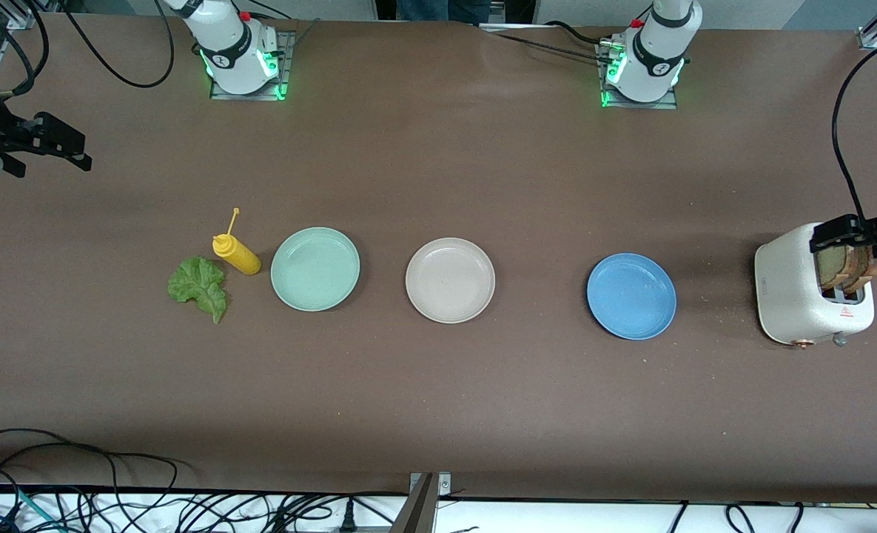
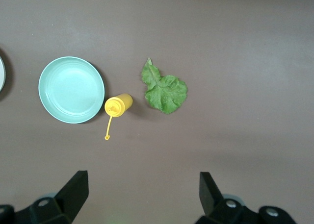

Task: Make sandwich on beige plate with both arms
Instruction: 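Lower the left gripper onto one bread slice and close it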

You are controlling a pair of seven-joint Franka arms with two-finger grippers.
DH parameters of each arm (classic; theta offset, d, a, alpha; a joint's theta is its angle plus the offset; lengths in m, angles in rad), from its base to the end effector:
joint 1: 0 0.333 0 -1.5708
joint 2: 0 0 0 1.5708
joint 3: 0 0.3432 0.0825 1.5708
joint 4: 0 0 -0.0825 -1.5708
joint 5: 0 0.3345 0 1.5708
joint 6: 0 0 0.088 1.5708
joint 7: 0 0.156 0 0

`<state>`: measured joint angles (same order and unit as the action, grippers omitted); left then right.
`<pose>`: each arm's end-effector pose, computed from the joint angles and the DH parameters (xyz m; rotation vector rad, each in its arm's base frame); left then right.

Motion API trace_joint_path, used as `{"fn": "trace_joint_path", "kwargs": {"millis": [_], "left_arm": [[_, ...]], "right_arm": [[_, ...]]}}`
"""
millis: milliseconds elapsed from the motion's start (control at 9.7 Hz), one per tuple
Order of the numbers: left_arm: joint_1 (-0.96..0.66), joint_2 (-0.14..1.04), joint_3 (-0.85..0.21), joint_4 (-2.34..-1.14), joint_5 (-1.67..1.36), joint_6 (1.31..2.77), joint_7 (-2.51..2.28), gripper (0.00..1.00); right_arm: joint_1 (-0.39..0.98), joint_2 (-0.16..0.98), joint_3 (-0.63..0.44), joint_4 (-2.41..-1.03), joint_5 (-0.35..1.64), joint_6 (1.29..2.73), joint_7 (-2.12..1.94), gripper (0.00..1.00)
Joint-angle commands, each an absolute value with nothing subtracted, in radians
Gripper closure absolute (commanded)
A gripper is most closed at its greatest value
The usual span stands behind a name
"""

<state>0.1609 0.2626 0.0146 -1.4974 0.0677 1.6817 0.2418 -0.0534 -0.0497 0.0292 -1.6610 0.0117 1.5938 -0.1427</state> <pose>0.5778 0.1115 0.4991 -3.0831 0.1184 0.1408 0.4881 -0.0097 0.5912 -3.1244 -0.1847 0.0260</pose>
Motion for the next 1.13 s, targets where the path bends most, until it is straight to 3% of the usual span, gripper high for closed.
{"fn": "trace_joint_path", "kwargs": {"millis": [0,1031], "left_arm": [[0.187,0.272,0.008,-1.544,0.117,1.751,0.290,0.00],[0.301,0.256,0.008,-1.807,0.118,2.052,0.388,0.00]], "right_arm": [[-0.055,-0.044,0.029,-1.637,0.025,1.571,-0.133,0.00],[-0.057,-0.043,0.028,-1.637,0.025,1.571,-0.135,0.00]]}}
